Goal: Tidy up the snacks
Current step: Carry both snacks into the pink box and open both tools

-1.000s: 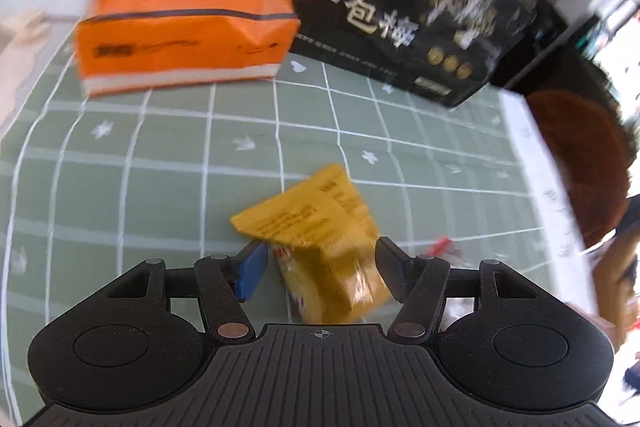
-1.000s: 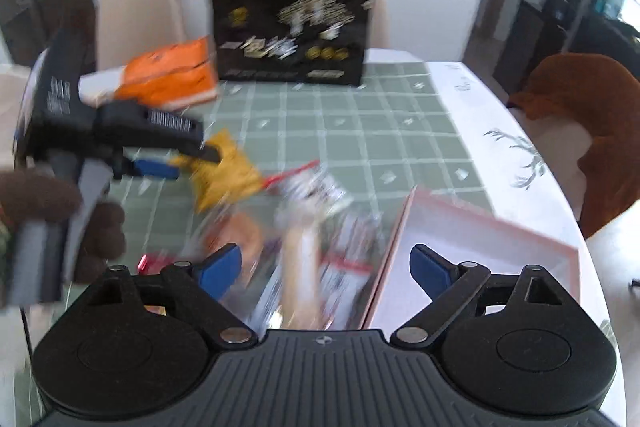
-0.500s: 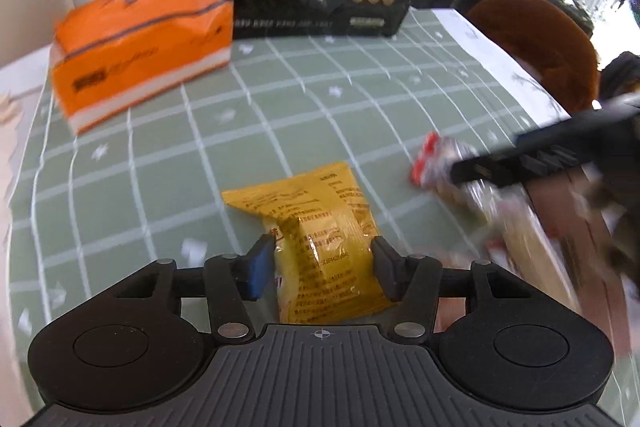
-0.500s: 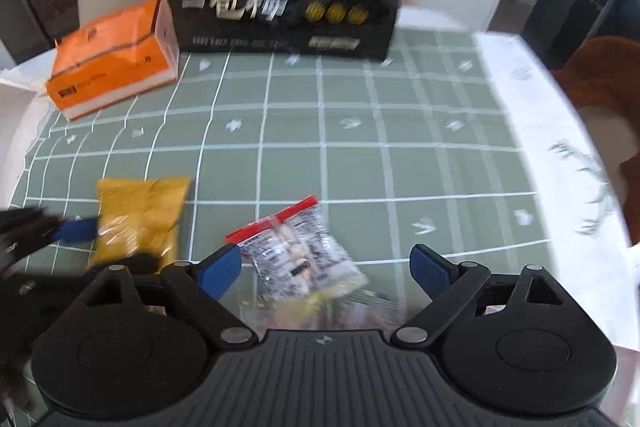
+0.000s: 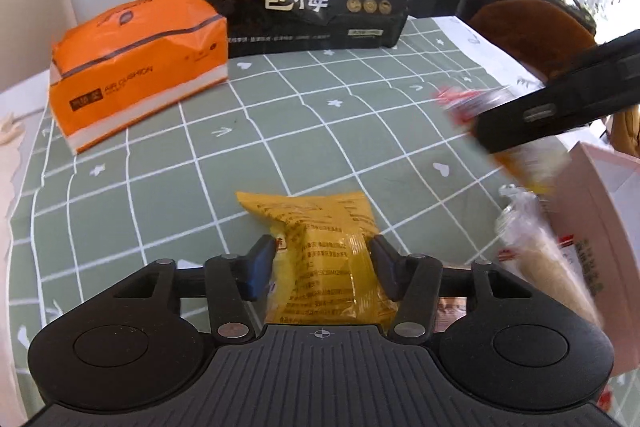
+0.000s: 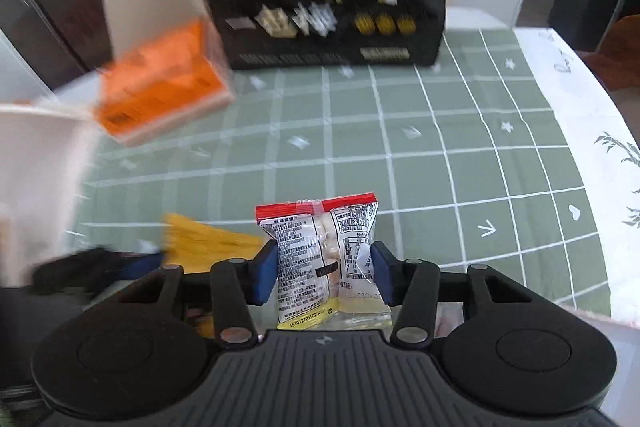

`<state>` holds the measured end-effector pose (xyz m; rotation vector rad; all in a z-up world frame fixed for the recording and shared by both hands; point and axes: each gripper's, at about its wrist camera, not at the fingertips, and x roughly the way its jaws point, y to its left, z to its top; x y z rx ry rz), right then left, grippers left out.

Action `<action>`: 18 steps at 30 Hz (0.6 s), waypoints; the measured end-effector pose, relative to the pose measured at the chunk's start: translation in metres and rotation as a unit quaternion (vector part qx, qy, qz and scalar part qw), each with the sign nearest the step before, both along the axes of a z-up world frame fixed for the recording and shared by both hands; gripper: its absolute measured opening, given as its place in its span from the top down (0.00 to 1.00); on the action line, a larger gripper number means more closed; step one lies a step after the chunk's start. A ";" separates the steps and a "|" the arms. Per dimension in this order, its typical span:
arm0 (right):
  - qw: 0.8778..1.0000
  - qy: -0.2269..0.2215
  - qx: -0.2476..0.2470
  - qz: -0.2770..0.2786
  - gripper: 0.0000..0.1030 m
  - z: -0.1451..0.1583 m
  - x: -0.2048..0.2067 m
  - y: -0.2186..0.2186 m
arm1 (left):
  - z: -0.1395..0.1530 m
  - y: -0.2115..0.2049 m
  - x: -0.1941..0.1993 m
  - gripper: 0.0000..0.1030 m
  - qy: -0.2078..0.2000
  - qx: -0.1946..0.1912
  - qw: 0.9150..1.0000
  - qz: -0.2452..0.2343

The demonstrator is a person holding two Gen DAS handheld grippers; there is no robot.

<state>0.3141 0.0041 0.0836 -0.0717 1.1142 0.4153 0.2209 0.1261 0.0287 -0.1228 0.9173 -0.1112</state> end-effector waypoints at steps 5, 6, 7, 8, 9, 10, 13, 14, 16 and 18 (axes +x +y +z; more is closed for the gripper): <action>0.998 -0.020 0.053 0.006 0.53 0.057 -0.052 -0.028 | 0.026 0.002 -0.030 0.56 -0.043 0.003 0.999 0.001; 0.998 -0.026 0.056 0.007 0.53 0.065 -0.064 -0.036 | 0.035 0.001 -0.037 0.57 -0.054 0.005 0.999 -0.001; 0.998 -0.028 0.061 0.006 0.53 0.071 -0.080 -0.046 | 0.044 0.000 -0.044 0.57 -0.064 0.009 0.998 -0.002; 0.997 -0.028 0.066 0.003 0.53 0.076 -0.091 -0.054 | 0.056 -0.002 -0.052 0.58 -0.078 0.014 0.997 -0.004; 0.997 -0.028 0.070 -0.003 0.53 0.078 -0.103 -0.066 | 0.066 -0.003 -0.060 0.58 -0.090 0.010 0.996 -0.007; 0.997 -0.028 0.070 -0.011 0.53 0.080 -0.116 -0.078 | 0.075 -0.003 -0.066 0.58 -0.100 0.007 0.995 -0.010; 0.996 -0.039 0.073 -0.032 0.53 0.086 -0.155 -0.115 | 0.110 -0.015 -0.086 0.58 -0.128 0.009 0.991 -0.026; 0.996 -0.042 0.073 -0.038 0.53 0.087 -0.165 -0.127 | 0.122 -0.022 -0.092 0.58 -0.133 0.000 0.990 -0.040; 0.995 -0.052 0.070 -0.050 0.53 0.090 -0.189 -0.152 | 0.141 -0.039 -0.098 0.58 -0.135 -0.030 0.988 -0.072; 0.994 -0.065 0.061 -0.064 0.53 0.092 -0.207 -0.173 | 0.157 -0.065 -0.095 0.58 -0.134 -0.069 0.983 -0.107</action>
